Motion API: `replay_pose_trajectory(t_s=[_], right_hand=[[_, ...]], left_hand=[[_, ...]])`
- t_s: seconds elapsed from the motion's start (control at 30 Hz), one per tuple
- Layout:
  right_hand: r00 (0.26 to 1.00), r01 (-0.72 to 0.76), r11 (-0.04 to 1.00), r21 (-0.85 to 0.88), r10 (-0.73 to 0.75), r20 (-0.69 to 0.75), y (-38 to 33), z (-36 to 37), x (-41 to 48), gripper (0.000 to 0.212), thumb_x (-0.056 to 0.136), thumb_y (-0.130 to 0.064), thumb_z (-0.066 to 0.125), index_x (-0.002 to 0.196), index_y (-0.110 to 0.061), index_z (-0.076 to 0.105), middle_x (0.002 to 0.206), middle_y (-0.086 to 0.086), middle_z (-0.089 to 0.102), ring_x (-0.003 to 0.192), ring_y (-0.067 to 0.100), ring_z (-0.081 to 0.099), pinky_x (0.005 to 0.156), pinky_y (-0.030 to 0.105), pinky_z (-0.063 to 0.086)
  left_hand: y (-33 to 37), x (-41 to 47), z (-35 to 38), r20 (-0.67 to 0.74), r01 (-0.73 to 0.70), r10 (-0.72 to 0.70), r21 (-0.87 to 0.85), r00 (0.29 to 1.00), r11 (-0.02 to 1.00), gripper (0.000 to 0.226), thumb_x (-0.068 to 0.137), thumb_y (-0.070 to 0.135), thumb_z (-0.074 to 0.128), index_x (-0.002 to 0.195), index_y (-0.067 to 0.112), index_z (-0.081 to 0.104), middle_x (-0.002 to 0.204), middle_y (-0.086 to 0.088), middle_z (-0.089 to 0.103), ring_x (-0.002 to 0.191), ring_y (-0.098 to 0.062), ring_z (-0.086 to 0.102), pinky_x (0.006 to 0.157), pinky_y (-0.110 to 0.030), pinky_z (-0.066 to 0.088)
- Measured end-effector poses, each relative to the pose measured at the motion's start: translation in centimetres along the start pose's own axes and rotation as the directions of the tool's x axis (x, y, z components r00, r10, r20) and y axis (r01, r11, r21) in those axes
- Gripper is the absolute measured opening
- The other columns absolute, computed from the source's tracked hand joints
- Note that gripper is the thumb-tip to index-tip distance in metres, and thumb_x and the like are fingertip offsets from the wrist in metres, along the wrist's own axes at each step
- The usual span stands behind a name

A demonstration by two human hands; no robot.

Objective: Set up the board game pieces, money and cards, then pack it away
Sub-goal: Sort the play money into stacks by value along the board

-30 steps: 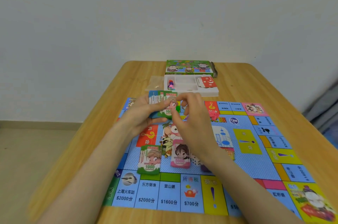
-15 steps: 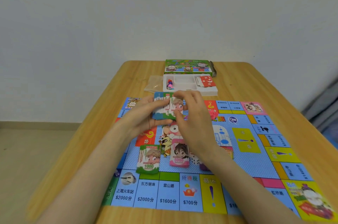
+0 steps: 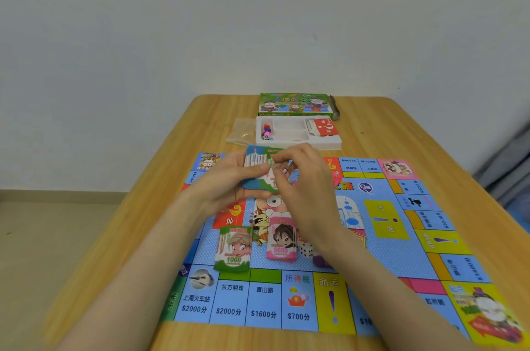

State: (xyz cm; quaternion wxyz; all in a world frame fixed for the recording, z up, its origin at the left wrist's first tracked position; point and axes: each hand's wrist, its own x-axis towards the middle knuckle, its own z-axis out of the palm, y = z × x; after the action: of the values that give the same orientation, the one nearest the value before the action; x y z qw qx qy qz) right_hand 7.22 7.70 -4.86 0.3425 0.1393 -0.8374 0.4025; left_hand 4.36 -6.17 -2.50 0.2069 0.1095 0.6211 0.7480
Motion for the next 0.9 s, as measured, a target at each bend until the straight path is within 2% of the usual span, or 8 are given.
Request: replay_pose_trajectory(t_s=[0.1, 0.3, 0.4, 0.5, 0.57, 0.7, 0.8, 0.9], right_hand=[[1.000, 0.007, 0.998, 0.064, -0.006, -0.026, -0.3, -0.3, 0.1, 0.009, 0.082, -0.001, 0.064, 0.082, -0.010, 0.063, 0.082, -0.002, 0.058, 0.073, 0.005, 0.046, 0.067, 0.017, 0.038], [0.998, -0.063, 0.951, 0.303, 0.068, -0.006, -1.3, -1.0, 0.3, 0.018, 0.090, 0.000, 0.054, 0.101, -0.014, 0.058, 0.091, 0.001, 0.059, 0.074, 0.010, 0.055, 0.063, 0.024, 0.046], [0.985, -0.172, 0.892, 0.418, 0.142, 0.103, -1.5, -1.0, 0.3, 0.016, 0.091, -0.002, 0.051, 0.098, -0.015, 0.059, 0.094, 0.005, 0.063, 0.077, 0.020, 0.062, 0.060, 0.034, 0.049], [0.951, -0.293, 0.806, 0.515, 0.191, 0.243, -2.1, -1.2, 0.2, 0.013, 0.091, 0.000, 0.054, 0.090, -0.013, 0.060, 0.078, 0.002, 0.064, 0.066, 0.008, 0.062, 0.057, 0.027, 0.053], [0.930, -0.339, 0.790, 0.510, 0.199, 0.310, -2.3, -1.3, 0.2, 0.015, 0.088, 0.000, 0.059, 0.085, -0.015, 0.059, 0.075, 0.005, 0.062, 0.065, 0.006, 0.060, 0.061, 0.024, 0.053], [0.859, -0.405, 0.806, 0.431, 0.173, 0.482, -2.3, -0.9, 0.0, 0.014, 0.085, -0.004, 0.064, 0.080, -0.016, 0.060, 0.063, -0.004, 0.063, 0.063, 0.011, 0.061, 0.070, 0.032, 0.052], [0.809, -0.355, 0.863, 0.359, 0.092, 0.581, -2.6, -0.8, -0.4, 0.009, 0.085, -0.006, 0.064, 0.086, -0.014, 0.060, 0.062, -0.006, 0.064, 0.056, -0.002, 0.057, 0.062, 0.011, 0.043], [0.783, -0.297, 0.898, 0.324, 0.035, 0.621, -2.9, -0.8, -0.7, 0.004, 0.086, -0.005, 0.064, 0.088, -0.008, 0.062, 0.063, -0.004, 0.062, 0.051, -0.007, 0.053, 0.056, 0.006, 0.038]], left_hand=[[-0.1, 0.1, 0.0, -0.034, -0.008, 0.009, 0.030, 0.999, 1.000, 0.015, 0.087, 0.006, 0.058, 0.100, 0.010, 0.063, 0.076, -0.002, 0.072, 0.064, -0.013, 0.069, 0.049, -0.020, 0.055], [-0.3, 0.4, -0.4, -0.146, -0.021, 0.019, -0.009, 0.989, 1.000, 0.016, 0.085, 0.008, 0.062, 0.101, 0.008, 0.062, 0.079, -0.003, 0.074, 0.067, -0.013, 0.071, 0.050, -0.021, 0.056], [-0.4, 0.6, -0.7, -0.198, -0.036, 0.037, 0.006, 0.979, 0.999, 0.013, 0.086, 0.005, 0.060, 0.098, 0.010, 0.062, 0.079, -0.001, 0.074, 0.068, -0.013, 0.071, 0.057, -0.026, 0.059], [-0.4, 0.7, -0.6, -0.238, -0.048, 0.046, -0.006, 0.970, 0.999, 0.011, 0.087, 0.000, 0.058, 0.095, 0.008, 0.061, 0.070, 0.000, 0.072, 0.060, -0.011, 0.069, 0.049, -0.022, 0.055], [-0.3, 0.6, -0.6, -0.247, -0.039, 0.035, -0.010, 0.968, 0.999, 0.010, 0.085, 0.001, 0.060, 0.092, 0.007, 0.061, 0.065, -0.001, 0.070, 0.055, -0.012, 0.067, 0.047, -0.022, 0.052], [-0.3, 0.6, -0.9, -0.244, -0.041, 0.044, 0.016, 0.969, 0.999, 0.013, 0.085, 0.006, 0.063, 0.097, 0.004, 0.063, 0.072, -0.004, 0.071, 0.061, -0.014, 0.067, 0.054, -0.024, 0.055], [-0.4, 0.7, -0.9, -0.248, -0.043, 0.041, -0.002, 0.968, 0.999, 0.014, 0.085, 0.004, 0.063, 0.099, 0.004, 0.062, 0.075, -0.003, 0.072, 0.064, -0.013, 0.067, 0.057, -0.023, 0.056], [-0.4, 0.7, -0.9, -0.261, -0.040, 0.034, -0.020, 0.965, 0.999, 0.023, 0.082, 0.004, 0.065, 0.105, 0.002, 0.061, 0.082, -0.008, 0.073, 0.068, -0.016, 0.069, 0.062, -0.026, 0.058]])
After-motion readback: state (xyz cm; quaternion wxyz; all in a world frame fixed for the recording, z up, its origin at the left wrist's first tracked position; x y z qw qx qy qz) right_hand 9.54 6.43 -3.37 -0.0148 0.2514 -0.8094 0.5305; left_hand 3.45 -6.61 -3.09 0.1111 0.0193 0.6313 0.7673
